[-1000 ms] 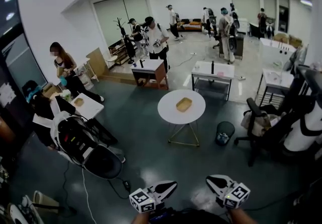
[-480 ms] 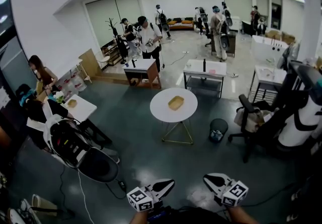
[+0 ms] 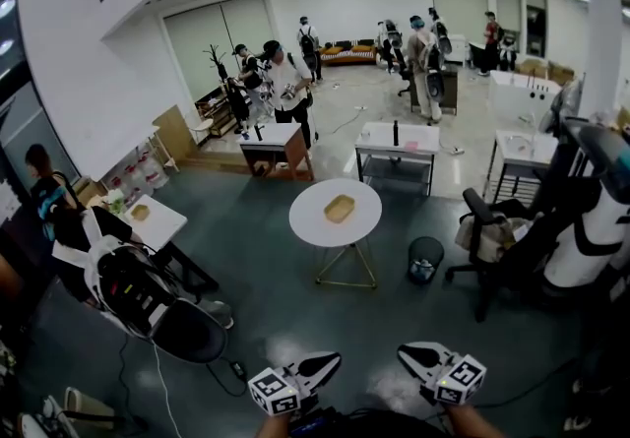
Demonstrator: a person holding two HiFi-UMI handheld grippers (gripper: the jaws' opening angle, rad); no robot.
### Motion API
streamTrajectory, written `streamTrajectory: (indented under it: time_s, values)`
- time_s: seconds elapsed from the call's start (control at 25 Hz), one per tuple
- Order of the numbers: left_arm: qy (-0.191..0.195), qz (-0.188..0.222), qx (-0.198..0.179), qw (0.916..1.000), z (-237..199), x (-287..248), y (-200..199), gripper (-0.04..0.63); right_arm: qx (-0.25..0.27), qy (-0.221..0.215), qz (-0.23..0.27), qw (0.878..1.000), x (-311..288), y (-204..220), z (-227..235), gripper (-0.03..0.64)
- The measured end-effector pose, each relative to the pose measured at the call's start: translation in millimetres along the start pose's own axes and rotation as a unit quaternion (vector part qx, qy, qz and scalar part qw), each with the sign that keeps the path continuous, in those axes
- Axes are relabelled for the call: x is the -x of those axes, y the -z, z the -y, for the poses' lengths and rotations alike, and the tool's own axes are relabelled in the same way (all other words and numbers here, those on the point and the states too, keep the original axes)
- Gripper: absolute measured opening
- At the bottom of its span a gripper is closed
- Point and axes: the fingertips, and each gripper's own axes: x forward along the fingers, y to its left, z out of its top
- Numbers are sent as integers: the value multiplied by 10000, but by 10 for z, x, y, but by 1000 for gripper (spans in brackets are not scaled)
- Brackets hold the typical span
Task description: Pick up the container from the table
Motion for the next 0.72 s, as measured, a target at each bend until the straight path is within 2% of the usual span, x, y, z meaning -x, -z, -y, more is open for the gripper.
streamTrajectory:
  time_s: [0.72]
  values:
    - [-111,-117,-9,9999,60,-332,-41,3,-217,-59,27,9997,319,7,294,44]
